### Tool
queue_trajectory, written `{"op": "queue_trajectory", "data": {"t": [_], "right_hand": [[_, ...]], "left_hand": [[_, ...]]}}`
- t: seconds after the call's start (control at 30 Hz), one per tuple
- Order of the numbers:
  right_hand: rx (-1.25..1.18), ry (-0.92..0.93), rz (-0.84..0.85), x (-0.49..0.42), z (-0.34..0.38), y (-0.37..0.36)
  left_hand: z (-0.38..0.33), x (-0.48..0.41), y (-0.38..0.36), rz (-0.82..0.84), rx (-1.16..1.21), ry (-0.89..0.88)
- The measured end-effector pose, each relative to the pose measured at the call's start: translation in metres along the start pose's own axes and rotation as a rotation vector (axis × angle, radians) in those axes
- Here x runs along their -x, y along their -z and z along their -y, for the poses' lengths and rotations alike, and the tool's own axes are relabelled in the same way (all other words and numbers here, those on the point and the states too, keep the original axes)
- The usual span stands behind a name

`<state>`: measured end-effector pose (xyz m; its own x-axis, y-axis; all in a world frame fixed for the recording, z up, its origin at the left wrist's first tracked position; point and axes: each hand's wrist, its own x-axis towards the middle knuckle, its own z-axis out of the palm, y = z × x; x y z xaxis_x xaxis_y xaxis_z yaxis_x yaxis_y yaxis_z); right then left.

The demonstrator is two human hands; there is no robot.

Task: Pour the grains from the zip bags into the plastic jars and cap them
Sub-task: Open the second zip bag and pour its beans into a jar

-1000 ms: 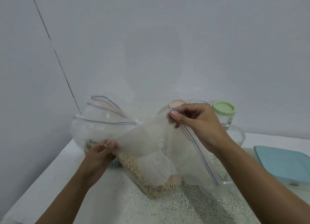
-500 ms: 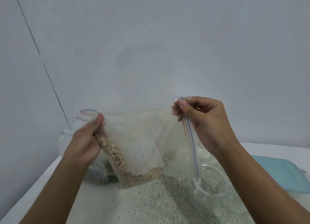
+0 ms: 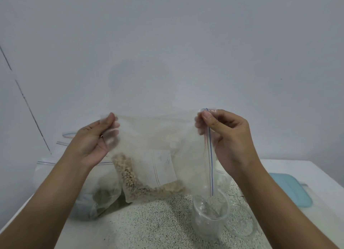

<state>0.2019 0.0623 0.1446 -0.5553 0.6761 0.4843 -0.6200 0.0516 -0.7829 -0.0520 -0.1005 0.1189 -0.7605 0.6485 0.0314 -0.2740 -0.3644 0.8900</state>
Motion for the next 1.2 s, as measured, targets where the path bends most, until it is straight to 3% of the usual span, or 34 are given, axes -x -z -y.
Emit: {"op": "queue_trajectory", "data": {"t": [0.27,0.67,1.2], "right_hand": [[-0.012,-0.032,-0.042,0.008,0.002,0.013],[-0.061,-0.071,-0.139,0.022,0.002,0.038],[-0.082,-0.12,-0.15,0.025,0.007,0.052]], "left_hand": [[-0.004,0.002,-0.027,0.041,-0.039,0.015],[-0.013,0.011,-0.055,0.114,-0.229,-0.156],[-0.017,0.008,-0.07,0.172,-0.293,-0.162]]}}
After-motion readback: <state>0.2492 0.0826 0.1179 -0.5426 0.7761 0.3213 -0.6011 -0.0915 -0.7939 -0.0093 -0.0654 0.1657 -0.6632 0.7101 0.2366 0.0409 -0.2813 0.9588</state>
